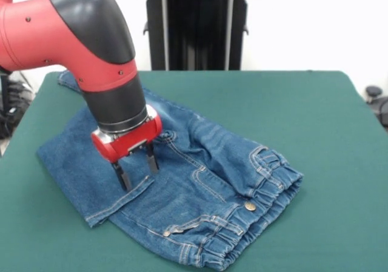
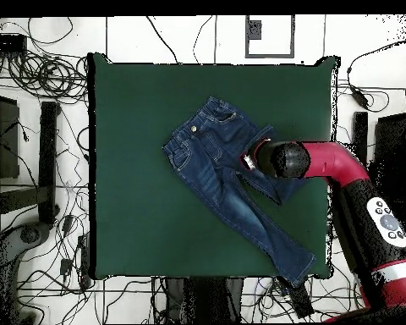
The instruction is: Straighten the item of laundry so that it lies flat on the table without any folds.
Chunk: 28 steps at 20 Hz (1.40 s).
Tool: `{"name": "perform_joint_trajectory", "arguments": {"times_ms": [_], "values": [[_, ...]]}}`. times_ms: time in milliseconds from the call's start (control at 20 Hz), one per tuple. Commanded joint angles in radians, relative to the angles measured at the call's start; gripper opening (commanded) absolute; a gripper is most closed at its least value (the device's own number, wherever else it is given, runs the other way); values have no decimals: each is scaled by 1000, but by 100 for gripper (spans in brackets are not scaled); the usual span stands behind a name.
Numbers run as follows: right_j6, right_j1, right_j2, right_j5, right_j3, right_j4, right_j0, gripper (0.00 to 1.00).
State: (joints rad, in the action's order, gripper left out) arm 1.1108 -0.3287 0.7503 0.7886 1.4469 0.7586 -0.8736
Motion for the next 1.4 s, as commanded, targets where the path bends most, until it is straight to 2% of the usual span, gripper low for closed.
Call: {"name": "perform_joint_trajectory", "arguments": {"times_ms": [50, 650, 800, 850, 1050, 1150, 1400], "values": [[-220, 34, -25, 66, -11, 46, 43, 100], [-216, 41, -50, 50, -16, 99, 40, 100], [-264, 36, -42, 60, -14, 115, 36, 100], [-254, 32, -53, 87, -17, 117, 43, 0], [-288, 37, -26, 77, -6, 113, 34, 0], [-216, 14, -50, 113, -4, 84, 40, 0], [-203, 21, -55, 123, -28, 80, 46, 0]]}}
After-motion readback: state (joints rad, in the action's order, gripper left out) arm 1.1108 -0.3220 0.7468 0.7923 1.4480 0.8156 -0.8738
